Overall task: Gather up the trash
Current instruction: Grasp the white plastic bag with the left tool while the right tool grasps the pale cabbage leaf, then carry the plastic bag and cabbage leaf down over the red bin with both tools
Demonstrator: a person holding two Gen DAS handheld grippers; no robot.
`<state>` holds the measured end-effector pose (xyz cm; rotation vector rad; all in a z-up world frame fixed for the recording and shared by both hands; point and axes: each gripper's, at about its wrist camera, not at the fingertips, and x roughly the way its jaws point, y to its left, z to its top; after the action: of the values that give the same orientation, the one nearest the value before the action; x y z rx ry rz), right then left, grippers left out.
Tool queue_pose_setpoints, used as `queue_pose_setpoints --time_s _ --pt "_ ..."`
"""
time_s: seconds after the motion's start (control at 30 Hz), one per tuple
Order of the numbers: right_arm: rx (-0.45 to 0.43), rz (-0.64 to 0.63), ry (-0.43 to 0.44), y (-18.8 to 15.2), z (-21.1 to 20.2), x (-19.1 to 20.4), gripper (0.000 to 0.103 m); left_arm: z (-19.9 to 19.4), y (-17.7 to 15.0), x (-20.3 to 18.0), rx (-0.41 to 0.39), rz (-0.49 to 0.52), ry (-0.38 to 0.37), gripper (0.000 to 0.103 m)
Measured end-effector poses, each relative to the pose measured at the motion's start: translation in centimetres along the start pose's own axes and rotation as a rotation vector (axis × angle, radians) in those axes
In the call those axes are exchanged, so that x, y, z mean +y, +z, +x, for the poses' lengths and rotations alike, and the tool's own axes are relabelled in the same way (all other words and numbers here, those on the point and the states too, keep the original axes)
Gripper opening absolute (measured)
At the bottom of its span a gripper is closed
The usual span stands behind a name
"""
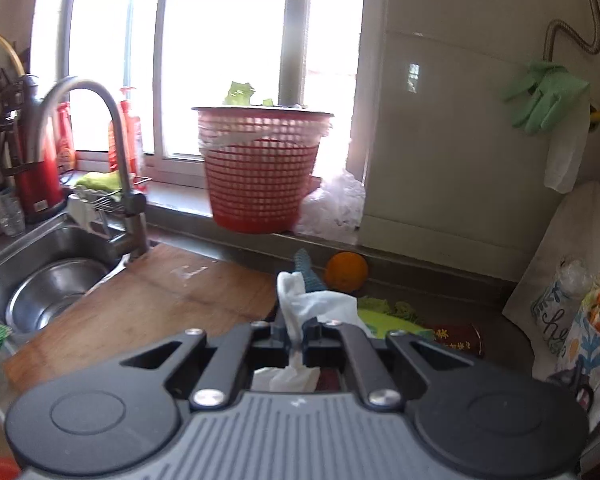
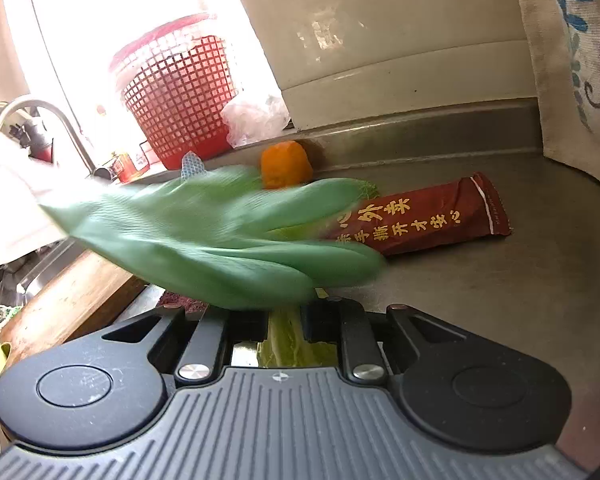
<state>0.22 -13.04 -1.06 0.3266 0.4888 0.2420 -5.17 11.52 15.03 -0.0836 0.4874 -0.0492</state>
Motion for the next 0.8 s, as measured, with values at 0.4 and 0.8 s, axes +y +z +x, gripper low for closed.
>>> queue_pose_setpoints --time_s 0.4,0.8 --pt "-0.064 -0.003 -0.031 -0.3 -1.2 0.1 0.017 -7.3 -3.7 7.6 -0.041 -0.099 0.031 0.002" --pt "-0.091 0.037 -0.094 -0.8 -4.9 0.9 0.015 -12.8 -6.3 17.3 -0.071 -0.172 0.137 0.002"
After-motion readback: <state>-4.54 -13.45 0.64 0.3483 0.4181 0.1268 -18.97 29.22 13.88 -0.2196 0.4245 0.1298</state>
